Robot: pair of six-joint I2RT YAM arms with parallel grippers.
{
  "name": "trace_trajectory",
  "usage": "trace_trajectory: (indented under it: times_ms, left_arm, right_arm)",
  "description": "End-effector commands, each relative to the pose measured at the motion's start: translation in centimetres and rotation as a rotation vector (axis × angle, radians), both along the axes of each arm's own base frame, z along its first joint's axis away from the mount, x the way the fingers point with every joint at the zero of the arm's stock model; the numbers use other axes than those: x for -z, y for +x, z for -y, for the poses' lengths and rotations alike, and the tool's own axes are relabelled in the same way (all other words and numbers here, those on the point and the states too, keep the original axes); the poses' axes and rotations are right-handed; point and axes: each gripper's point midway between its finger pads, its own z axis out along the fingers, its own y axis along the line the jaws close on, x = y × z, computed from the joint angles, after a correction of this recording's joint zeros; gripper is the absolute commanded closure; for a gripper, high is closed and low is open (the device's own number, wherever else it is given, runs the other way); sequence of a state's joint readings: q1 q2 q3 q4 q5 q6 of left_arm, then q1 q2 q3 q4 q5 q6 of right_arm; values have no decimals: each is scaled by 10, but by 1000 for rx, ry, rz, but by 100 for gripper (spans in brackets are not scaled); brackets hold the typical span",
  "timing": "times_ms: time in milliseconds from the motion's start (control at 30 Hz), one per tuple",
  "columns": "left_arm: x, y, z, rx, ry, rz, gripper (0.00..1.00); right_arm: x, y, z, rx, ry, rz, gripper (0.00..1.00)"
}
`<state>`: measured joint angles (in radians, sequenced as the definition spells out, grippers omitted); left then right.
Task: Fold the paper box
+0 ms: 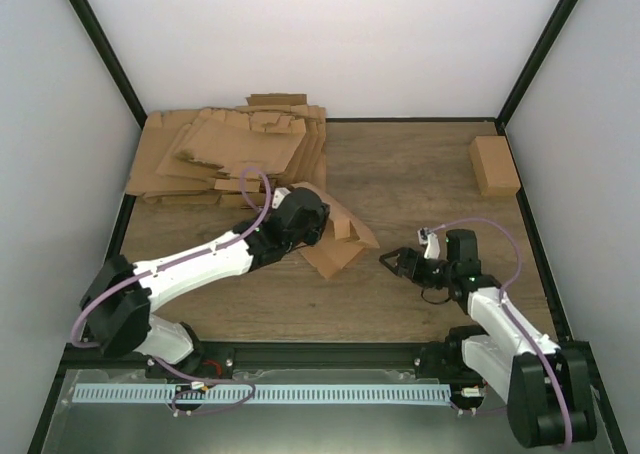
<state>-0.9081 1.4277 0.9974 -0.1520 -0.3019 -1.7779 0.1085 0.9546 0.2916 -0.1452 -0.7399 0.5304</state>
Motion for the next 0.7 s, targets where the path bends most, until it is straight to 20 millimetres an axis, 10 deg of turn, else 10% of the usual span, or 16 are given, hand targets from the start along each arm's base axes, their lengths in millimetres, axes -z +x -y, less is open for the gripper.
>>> trace_trajectory:
  times_ms: [0, 333, 667]
  left_arm:
    - [-10, 12, 26, 40, -39, -3, 96]
    - [8, 19, 71, 150, -59, -62, 96]
    - [17, 14, 92, 190, -67, -83, 96]
  right_arm:
    - [-21, -2, -4, -15, 25, 117, 12]
    - [-69, -5, 2, 35, 31, 238, 13]
    - [-68, -3, -8, -47, 68, 280, 13]
